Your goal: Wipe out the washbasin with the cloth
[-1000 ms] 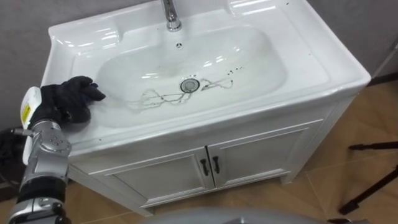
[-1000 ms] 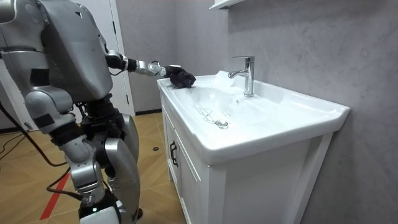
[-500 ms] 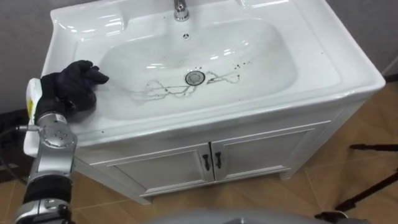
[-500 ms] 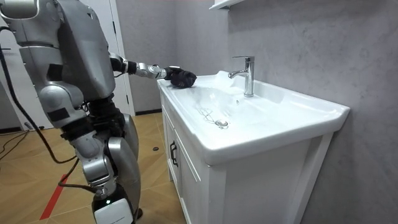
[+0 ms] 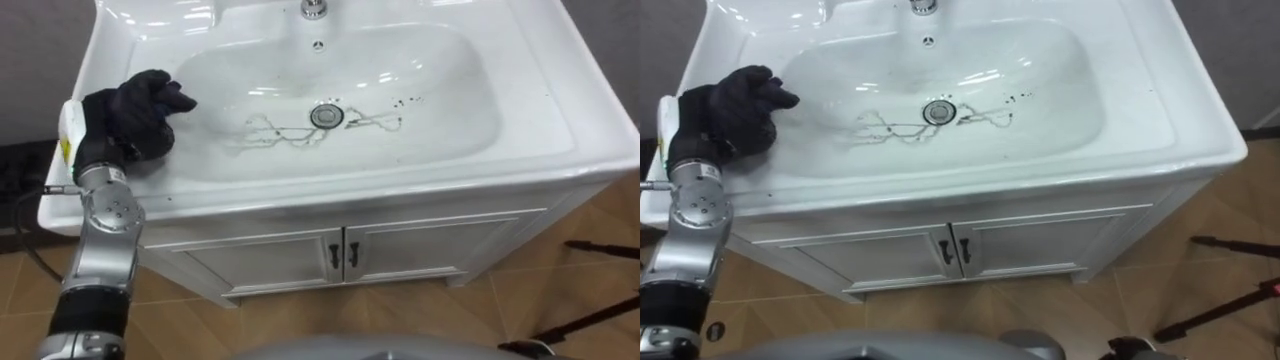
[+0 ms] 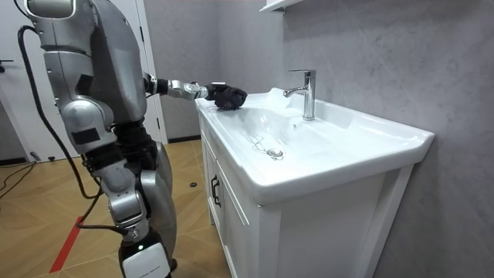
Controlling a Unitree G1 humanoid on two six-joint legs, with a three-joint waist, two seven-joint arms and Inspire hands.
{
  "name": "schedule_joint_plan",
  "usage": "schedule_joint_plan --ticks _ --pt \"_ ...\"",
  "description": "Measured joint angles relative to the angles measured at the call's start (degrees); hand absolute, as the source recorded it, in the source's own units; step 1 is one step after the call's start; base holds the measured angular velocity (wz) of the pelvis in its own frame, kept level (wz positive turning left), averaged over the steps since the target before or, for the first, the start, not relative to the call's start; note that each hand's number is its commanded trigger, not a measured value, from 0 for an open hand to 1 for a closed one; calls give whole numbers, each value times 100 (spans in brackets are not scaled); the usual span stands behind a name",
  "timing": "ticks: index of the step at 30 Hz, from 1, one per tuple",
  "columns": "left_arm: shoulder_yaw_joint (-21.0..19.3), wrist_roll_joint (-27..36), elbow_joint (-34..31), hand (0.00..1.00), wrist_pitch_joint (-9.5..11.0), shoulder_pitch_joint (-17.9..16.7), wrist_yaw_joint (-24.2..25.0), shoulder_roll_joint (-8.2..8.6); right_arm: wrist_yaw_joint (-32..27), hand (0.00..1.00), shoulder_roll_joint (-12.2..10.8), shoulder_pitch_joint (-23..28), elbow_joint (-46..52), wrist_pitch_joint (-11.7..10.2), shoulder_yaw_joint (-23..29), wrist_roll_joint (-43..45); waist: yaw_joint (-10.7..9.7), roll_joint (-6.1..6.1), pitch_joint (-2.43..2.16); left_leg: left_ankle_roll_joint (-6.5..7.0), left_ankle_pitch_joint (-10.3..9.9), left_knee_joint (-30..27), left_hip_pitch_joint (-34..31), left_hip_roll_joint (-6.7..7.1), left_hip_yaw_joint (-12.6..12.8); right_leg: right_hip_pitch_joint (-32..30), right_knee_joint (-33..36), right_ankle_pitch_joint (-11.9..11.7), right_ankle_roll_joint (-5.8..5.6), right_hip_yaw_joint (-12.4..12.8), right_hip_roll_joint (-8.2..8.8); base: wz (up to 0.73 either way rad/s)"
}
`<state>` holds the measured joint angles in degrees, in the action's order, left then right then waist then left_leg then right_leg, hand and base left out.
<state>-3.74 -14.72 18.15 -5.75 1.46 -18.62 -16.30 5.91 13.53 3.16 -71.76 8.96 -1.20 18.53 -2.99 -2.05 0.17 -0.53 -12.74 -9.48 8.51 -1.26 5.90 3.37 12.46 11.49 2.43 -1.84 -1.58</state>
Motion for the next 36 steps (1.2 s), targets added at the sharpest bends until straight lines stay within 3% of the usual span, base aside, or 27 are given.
schedule_joint_plan --ticks 6,9,17,25,30,36 --pt "29 -495 -692 100 -135 -2 -111 -2 -3 0 0 198 -79 -10 2 69 -66 -39 -31 0 0 -4 -57 5 -49 -18 11 -1 1 -51 27 3" --pt "81 -640 -809 100 -142 -2 -120 -2 -1 0 -1 205 -219 0 -3 55 -144 -83 -17 0 0 -3 -27 8 -92 26 8 0 1 -103 43 9" --pt "371 -1208 -802 100 -287 -2 -126 -39 12 0 2 243 -259 55 -69 1 -193 -145 21 0 0 -2 5 4 -59 38 -3 1 2 -114 47 0" --pt "537 -1250 -798 100 -403 -2 -126 -43 28 0 2 259 -237 116 -166 2 -235 -176 0 2 1 -21 -74 3 -68 -40 24 -9 11 -142 46 1" --pt "860 -1435 -577 100 -427 7 -126 -45 56 0 7 160 -179 105 -219 61 -357 -197 -10 2 2 -29 -96 1 -86 -37 30 -9 12 -157 60 1" --pt "1140 -1747 -202 100 -428 22 78 -45 58 0 8 69 -173 93 -219 58 -488 -253 20 2 2 -89 -257 2 -79 -149 15 -6 12 -223 82 5"
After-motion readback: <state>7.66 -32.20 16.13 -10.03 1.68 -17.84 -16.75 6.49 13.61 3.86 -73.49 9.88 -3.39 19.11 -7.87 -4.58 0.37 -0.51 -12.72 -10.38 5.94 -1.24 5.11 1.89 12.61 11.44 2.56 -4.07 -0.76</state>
